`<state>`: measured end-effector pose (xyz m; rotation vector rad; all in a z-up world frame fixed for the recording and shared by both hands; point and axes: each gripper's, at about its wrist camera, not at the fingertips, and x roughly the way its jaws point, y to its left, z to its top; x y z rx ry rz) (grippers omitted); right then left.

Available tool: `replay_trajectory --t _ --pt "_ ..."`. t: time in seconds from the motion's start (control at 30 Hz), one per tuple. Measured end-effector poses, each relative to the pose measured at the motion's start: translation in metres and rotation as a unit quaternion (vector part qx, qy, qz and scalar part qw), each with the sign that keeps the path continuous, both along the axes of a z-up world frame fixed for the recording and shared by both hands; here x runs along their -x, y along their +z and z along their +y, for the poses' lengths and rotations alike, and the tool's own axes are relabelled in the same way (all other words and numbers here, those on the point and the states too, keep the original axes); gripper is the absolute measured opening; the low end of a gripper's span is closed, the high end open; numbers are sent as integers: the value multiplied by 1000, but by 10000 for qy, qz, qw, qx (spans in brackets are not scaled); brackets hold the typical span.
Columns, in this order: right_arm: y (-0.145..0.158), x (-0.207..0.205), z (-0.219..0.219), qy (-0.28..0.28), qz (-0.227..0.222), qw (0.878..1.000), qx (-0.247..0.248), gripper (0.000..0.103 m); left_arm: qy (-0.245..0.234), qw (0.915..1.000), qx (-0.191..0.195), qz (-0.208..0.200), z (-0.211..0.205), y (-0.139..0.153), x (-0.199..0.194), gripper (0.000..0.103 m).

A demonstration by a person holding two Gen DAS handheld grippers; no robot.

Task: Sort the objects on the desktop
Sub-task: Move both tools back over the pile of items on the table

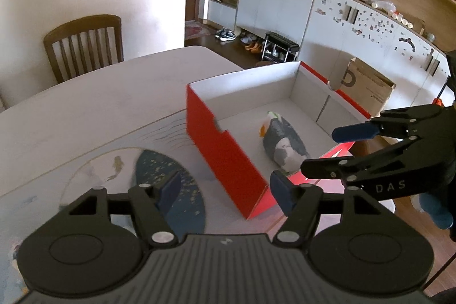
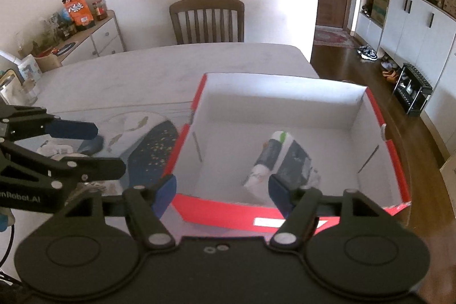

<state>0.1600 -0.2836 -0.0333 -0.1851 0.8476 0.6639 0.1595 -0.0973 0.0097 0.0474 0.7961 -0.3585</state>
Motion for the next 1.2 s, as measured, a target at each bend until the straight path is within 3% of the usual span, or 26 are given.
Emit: replay_trajectory --t 0.6,0.73,0.83,0.97,1.2 --pt "-10 61 68 238 -13 9995 -196 78 547 9985 12 -87 103 -7 49 85" --pt "-15 71 87 307 5 9993 -228 80 736 9972 -98 -132 130 -15 59 102" --pt "-20 79 102 412 9 9988 -247 84 820 9964 -157 -146 148 -22 67 103" --pt "-28 89 119 618 8 9976 -323 98 924 9956 -126 51 176 -35 73 103" --pt "-43 100 150 841 32 9962 -243 101 1243 9916 -258 232 219 -56 84 103"
